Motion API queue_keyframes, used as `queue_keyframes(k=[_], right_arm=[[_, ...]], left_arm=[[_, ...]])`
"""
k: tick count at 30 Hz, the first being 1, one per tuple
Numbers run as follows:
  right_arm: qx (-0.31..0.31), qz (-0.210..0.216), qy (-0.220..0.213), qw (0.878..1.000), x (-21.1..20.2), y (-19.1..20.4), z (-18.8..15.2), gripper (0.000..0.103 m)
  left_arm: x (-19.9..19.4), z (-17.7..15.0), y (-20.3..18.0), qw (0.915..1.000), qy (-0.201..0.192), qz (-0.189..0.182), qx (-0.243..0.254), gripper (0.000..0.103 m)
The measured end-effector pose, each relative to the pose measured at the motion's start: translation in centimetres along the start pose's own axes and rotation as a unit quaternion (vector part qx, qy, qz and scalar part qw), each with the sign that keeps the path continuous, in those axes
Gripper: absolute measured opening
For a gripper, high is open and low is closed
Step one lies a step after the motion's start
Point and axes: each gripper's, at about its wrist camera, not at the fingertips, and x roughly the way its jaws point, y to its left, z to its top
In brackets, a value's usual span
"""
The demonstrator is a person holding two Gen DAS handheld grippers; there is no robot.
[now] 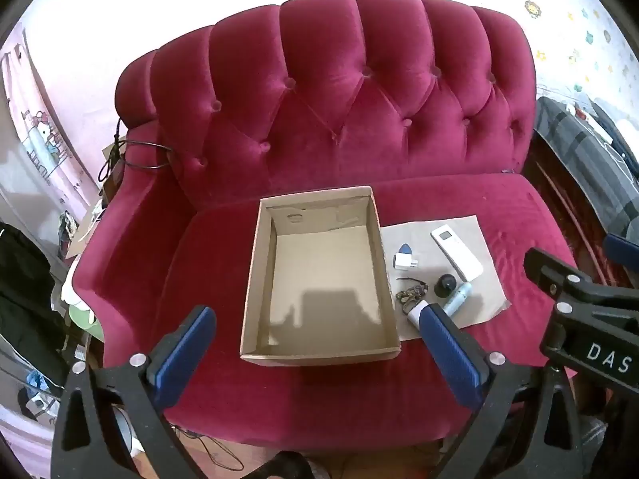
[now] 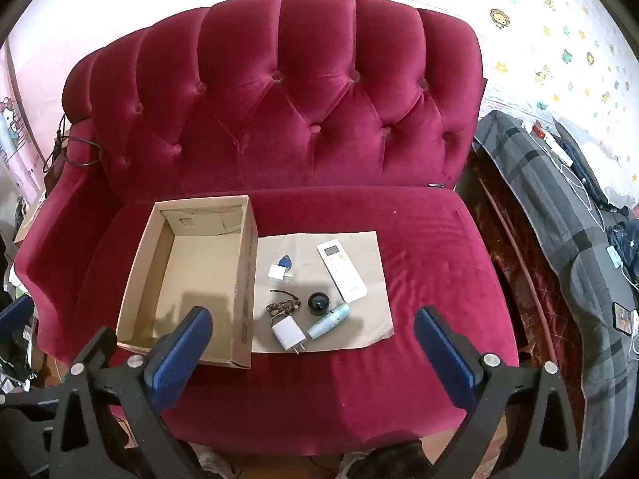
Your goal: Organize rigid objects
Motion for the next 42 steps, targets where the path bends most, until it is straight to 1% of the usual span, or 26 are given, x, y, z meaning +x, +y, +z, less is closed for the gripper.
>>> queue_keyframes(k=[3,4,5,7,16,17,37,42], right_arm=[[-0.001,0.0,-0.002,1.0,0.0,0.1,0.0,0.103],[-0.003,0.001,-0.002,1.0,0.0,0.2,0.0,0.103],[-0.004,0.0,-0.002,1.0,0.0,0.4,0.0,0.103],[0.004,0.005,0.001,1.0,0.0,0.0,0.2,0.103],[0.001,0.003,0.006,1.0,0.7,0.0,0.2,0.103],[0.001,0.005,0.004,1.0,0.3,0.0,0.2,0.103],[0.002,0.009,0.004,1.0,0.9,0.2,0.4,0.103],[0.001,0.01,0.004,1.0,1.0,0.2,0.5,0.103]], left_arm=[[-0.1,0.0,0.4,1.0,-0.002,-0.004,-0.001,0.103],[0.0,-0.1,0.5,1.0,-0.006,0.0,0.005,0.103],[0.2,-0.1,-0.3,0.9998,-0.005,0.01,0.014,0.103],[0.1,-0.1,-0.2,0.9999,-0.004,0.006,0.016,0.103],[0.3,0.2,-0.5,0.9997,0.0,0.007,0.023,0.103],[0.3,0.3,-0.5,0.9997,-0.001,0.008,0.024,0.103],[1.3,0.3,-0.1,0.9996,0.003,0.017,0.022,0.103],[1.6,0.5,0.0,0.9996,0.004,0.015,0.022,0.103]])
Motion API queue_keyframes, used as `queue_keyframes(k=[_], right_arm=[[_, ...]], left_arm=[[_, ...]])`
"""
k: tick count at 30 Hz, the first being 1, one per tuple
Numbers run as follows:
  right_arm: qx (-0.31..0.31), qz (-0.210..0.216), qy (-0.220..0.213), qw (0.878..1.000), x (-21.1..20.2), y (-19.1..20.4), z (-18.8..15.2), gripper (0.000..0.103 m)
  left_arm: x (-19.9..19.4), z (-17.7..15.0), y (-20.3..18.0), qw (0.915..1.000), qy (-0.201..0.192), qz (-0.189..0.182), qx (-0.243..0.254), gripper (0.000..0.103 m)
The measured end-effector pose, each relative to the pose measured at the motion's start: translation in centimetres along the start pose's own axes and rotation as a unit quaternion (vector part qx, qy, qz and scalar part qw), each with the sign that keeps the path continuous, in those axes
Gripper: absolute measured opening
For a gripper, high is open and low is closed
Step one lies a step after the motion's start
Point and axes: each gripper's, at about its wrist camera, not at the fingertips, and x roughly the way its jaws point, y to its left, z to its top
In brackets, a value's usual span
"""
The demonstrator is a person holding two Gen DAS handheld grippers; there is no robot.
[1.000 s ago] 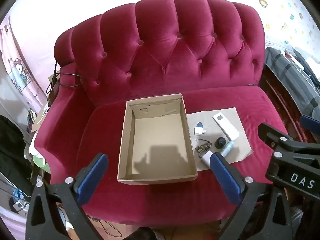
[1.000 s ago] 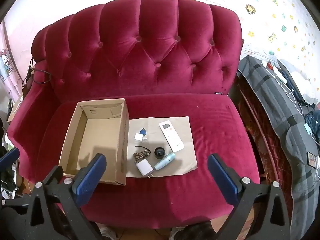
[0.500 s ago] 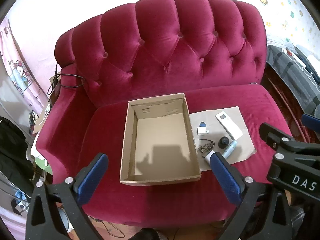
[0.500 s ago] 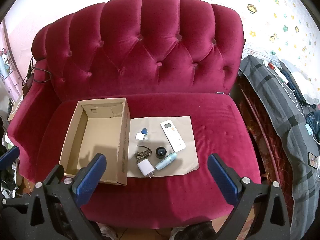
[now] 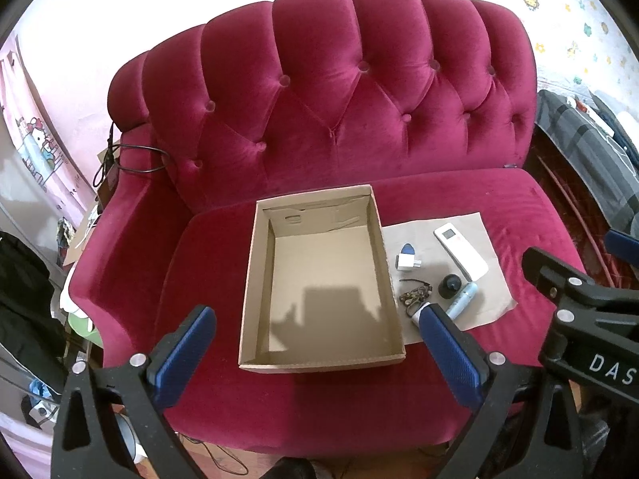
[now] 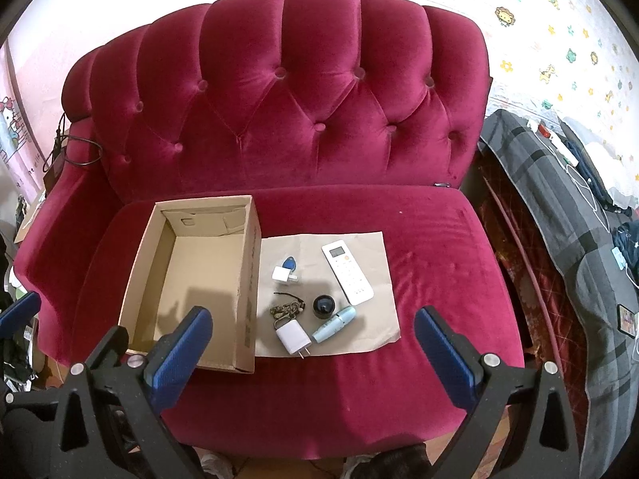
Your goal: Organize rigid objects
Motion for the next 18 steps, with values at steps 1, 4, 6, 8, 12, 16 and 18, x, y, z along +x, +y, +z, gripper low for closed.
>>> queue_keyframes(k=[1,4,6,8,12,16,18], right_arm=[[0.0,-0.001,0.0,1.0,0.1,0.0,0.0,0.103],[0.003,-0.001,0.0,1.0,0.3,0.0,0.0,0.103],[0.002,-0.001,0.0,1.0,0.3,0.0,0.1,0.103],[0.002,-0.001,0.002,1.0,0.7,-0.1,0.4,0.103],[0.003,-0.001,0.002,1.0,1.3,-0.2,0.8,0.103],[0.004,-0.003,0.001,1.0,1.7,-0.1,0.6,0.103],[0.003,-0.003,0.001,1.0,2.0,0.0,0.6,0.103]], left_arm=[[0.1,0.1,0.0,1.0,0.0,-0.001,0.0,0.103],[0.2,0.1,0.1,1.0,0.002,0.0,0.002,0.103],[0.4,0.3,0.1,1.0,-0.001,0.004,0.002,0.103],[0.7,0.4,0.2,1.0,0.001,0.004,0.001,0.103],[1.2,0.5,0.1,1.0,0.004,-0.002,0.0,0.103],[1.7,0.6,0.3,1.0,0.006,-0.004,0.0,0.103],[1.9,0.6,0.4,1.0,0.006,-0.005,-0.003,0.103]])
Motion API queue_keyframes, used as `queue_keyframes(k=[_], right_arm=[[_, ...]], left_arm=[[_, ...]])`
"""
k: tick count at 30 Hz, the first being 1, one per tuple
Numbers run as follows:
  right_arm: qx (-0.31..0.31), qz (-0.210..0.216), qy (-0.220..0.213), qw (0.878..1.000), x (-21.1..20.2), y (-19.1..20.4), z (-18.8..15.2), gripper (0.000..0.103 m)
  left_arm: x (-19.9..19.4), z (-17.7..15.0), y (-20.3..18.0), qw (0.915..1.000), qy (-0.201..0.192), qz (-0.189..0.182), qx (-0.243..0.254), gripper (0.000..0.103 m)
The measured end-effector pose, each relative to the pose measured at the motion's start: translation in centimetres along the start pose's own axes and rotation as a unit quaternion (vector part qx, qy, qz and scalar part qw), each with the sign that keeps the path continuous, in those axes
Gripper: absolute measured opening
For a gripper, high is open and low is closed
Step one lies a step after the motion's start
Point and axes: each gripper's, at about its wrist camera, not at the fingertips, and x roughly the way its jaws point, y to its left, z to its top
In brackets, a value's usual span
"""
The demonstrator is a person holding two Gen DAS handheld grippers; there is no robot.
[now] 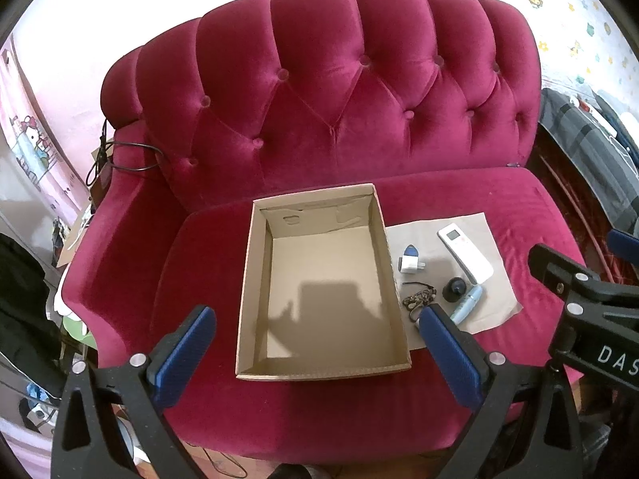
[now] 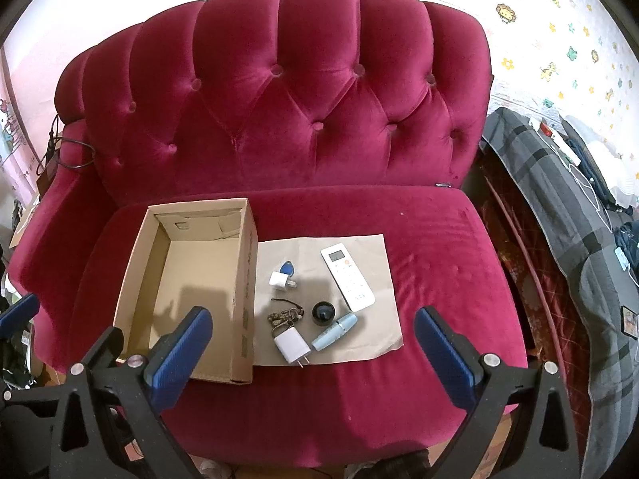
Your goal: Organize rigid objects
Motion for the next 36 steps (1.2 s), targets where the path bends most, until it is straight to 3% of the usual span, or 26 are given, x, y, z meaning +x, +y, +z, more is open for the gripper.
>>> queue_keyframes(k=[20,36], right_arm=[[-0.005,-0.004,0.009,1.0,3.9,0.4,0.5,0.103],[-0.013,-0.005,0.028,1.0,9.5,1.1,0.7,0.103]], left_arm=[[4.1,0.8,0.8,0.9998,0.016,-0.011,-0.002,0.103],[11.0,1.6,4.3,0.9991,0.037,-0.008,-0.019,0.103]])
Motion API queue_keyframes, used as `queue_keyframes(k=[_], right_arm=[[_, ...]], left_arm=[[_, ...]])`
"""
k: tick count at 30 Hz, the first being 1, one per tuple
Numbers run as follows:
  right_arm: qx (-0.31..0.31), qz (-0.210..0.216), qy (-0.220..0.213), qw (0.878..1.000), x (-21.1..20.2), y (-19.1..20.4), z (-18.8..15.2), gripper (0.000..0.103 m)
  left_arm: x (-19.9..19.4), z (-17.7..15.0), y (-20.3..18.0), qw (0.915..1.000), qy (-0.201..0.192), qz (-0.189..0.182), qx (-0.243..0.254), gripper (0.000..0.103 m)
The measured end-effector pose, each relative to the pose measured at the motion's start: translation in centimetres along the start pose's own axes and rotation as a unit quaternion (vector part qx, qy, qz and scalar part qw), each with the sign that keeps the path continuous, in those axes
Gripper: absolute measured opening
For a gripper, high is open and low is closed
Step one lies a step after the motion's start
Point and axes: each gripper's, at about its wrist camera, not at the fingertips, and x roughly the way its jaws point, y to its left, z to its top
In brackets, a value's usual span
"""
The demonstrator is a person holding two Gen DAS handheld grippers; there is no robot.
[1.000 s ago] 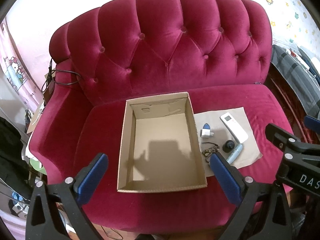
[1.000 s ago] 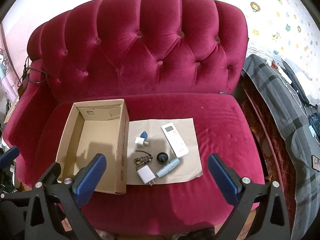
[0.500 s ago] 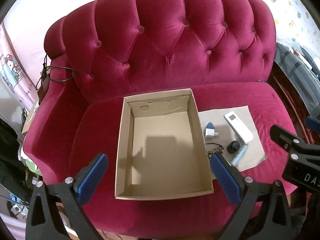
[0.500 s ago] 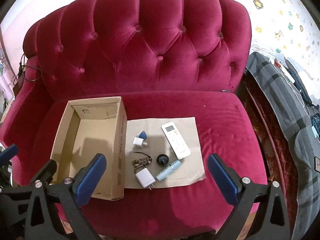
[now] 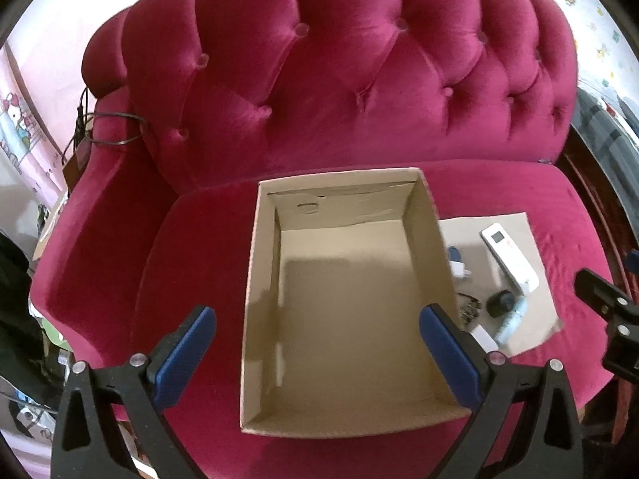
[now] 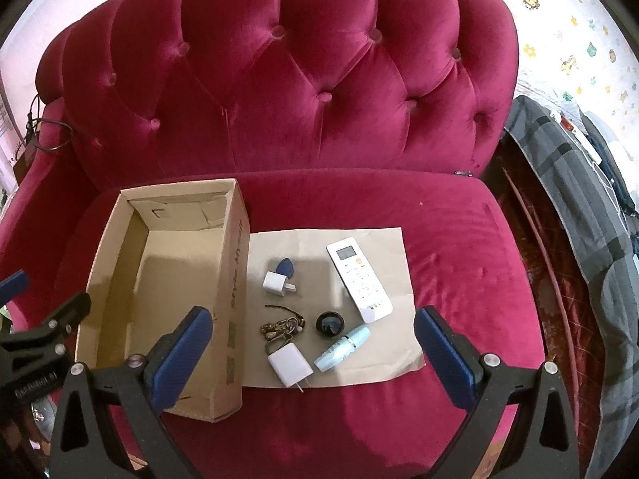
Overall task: Organize rigid objects
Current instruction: 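Lower the left gripper onto the box side wall and clamp it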
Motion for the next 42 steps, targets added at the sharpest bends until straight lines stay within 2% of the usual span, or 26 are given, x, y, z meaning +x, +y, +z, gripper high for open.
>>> queue_keyframes(k=[13,17,23,28,34,36,38,41,42], right_arm=[[-0.01,-0.008,0.018,1.0,5.2,0.2,0.1,0.103],[-0.01,-0.005,0.025,1.0,6.8,0.2,-0.2,0.103],[-0.018,0.0,0.034,0.999,8.8,0.4,-0.5,0.103],[-0.026,0.003,0.037,0.999,9.8,0.6,-0.7,0.103],[-0.029,0.013,0.044,0.999,10.4,1.0,-0.9,0.103],[-0.032,0.012,0.044,0.998,10.6,1.0,-0.9,0.103],[-0.032,0.01,0.044,0.998,10.7,1.0,-1.0,0.103],[-0.025,0.008,0.043,0.999,10.9,0.8,-0.9,0.103],[-0.024,0.008,0.042,0.999,10.9,0.8,-0.9,0.103]], left_arm=[[8.0,0.3,5.4,0.9985,0.032,0.019,-0.04,0.103],[10.6,-0.3,7.1,0.9967,0.045,0.0,-0.067,0.103],[13.2,-0.6,7.4,0.9976,0.051,0.0,-0.046,0.103],[15.0,-0.7,7.8,0.9966,0.065,-0.01,-0.049,0.102],[16.1,-1.0,7.6,0.9954,0.085,-0.02,-0.04,0.078],[16.4,-0.9,7.5,0.9951,0.087,-0.027,-0.039,0.066],[16.7,-0.9,7.5,0.9945,0.092,-0.032,-0.04,0.043],[17.2,-1.0,7.5,0.993,0.101,-0.044,-0.043,0.023],[17.3,-1.1,7.4,0.9921,0.105,-0.051,-0.046,0.019]])
